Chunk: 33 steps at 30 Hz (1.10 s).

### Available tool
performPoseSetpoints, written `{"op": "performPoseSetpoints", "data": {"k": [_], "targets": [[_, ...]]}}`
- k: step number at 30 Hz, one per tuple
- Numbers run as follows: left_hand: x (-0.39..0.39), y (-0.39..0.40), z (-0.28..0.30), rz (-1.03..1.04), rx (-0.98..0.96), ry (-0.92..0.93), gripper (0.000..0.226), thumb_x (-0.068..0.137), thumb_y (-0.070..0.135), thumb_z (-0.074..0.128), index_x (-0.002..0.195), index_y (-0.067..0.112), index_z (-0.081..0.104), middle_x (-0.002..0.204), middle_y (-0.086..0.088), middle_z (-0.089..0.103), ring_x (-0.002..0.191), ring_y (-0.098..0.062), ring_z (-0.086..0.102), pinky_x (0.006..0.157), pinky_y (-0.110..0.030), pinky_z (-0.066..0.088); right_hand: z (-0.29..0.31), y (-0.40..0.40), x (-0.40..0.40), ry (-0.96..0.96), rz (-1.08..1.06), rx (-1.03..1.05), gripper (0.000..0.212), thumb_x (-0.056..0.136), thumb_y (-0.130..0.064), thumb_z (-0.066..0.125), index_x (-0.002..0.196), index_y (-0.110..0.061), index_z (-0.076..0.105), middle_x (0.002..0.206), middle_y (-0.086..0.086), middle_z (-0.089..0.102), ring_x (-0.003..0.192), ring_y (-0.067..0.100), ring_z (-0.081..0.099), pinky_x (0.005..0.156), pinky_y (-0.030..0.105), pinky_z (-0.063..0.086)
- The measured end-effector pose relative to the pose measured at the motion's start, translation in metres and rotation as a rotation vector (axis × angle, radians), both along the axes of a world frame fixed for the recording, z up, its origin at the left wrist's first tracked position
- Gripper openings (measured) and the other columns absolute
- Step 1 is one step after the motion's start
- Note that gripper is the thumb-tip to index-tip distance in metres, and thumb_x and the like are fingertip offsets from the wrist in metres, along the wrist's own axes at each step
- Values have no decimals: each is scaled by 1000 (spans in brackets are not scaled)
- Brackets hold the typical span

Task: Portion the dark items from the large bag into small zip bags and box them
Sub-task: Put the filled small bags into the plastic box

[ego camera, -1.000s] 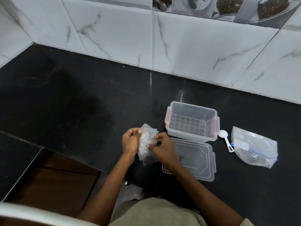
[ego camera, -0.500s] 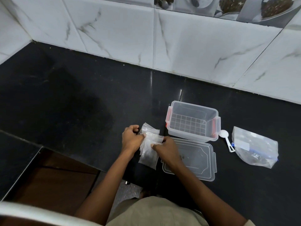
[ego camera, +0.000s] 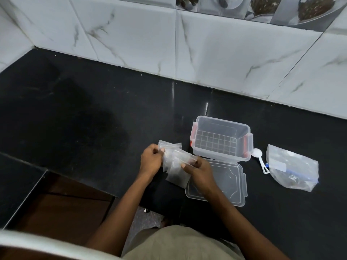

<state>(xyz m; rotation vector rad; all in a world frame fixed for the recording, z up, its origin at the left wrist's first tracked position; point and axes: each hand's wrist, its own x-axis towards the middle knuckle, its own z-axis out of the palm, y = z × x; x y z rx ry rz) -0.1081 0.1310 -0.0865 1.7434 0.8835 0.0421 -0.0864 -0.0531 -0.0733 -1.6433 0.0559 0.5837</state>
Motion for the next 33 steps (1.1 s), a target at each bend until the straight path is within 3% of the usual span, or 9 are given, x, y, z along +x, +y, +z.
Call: {"op": "performPoseSetpoints", "data": {"k": [4, 7, 13, 15, 20, 25, 27, 30, 33], "targets": [[-6, -10, 1, 43, -95, -98, 28, 100, 21, 58, 73, 14, 56, 66, -1, 58, 65, -17, 52, 65, -38, 46, 15, -11, 4, -3, -44, 140, 17, 92, 6, 66, 106, -3, 68, 87, -1, 76, 79, 12, 72, 68, 27, 57], [-9, -24, 2, 112, -176, -150, 30, 103, 20, 51, 76, 6, 55, 67, -2, 53, 66, -18, 46, 65, -36, 40, 26, -15, 5, -8, -90, 239, 16, 96, 6, 59, 112, 8, 59, 89, 8, 70, 75, 14, 68, 64, 26, 58], [-4, -68, 22, 158, -404, -249, 29, 104, 23, 47, 90, 5, 66, 86, -11, 68, 81, -26, 61, 78, -41, 51, 36, -12, 0, -3, -232, 313, 17, 98, 4, 57, 114, 0, 58, 96, 6, 72, 83, 11, 72, 70, 25, 59], [-4, -76, 28, 111, -427, -257, 18, 103, 17, 50, 100, 5, 64, 90, -10, 70, 80, -23, 64, 73, -38, 53, 35, -14, -1, -19, -279, 280, 13, 98, 1, 59, 110, -2, 59, 96, 6, 73, 84, 12, 72, 70, 25, 58], [3, -78, 33, 43, -249, -256, 3, 99, 5, 56, 100, 6, 59, 81, -12, 68, 66, -22, 61, 53, -29, 53, 34, -26, -1, -31, -324, 207, 12, 96, -3, 64, 107, -4, 61, 97, 6, 74, 86, 15, 71, 71, 26, 59], [11, -78, 43, -10, -56, -346, 16, 100, 25, 54, 92, 14, 61, 80, -24, 67, 68, -39, 65, 67, -50, 59, 46, -39, 8, -64, -369, 221, 14, 95, -2, 64, 107, -8, 59, 91, 0, 74, 83, 13, 70, 72, 26, 59], [18, -80, 51, -49, 5, -377, 14, 103, 18, 52, 94, 15, 62, 84, -18, 70, 72, -29, 68, 67, -41, 58, 54, -48, 18, -106, -387, 199, 13, 96, -2, 63, 107, -8, 60, 87, -3, 74, 79, 10, 70, 70, 28, 59], [37, -85, 64, -133, 66, -390, 14, 102, 23, 49, 92, 21, 59, 82, -8, 69, 73, -30, 67, 65, -44, 59, 64, -61, 42, -161, -407, 123, 5, 97, -11, 65, 99, -15, 63, 88, 6, 72, 76, 20, 69, 61, 33, 58], [62, -94, 75, -164, 133, -325, 11, 99, 12, 50, 90, 9, 55, 82, -2, 60, 72, -16, 55, 64, -32, 49, 71, -72, 70, -214, -460, 0, 9, 93, -23, 66, 85, -27, 64, 87, 13, 73, 74, 31, 68, 63, 39, 54]]}}
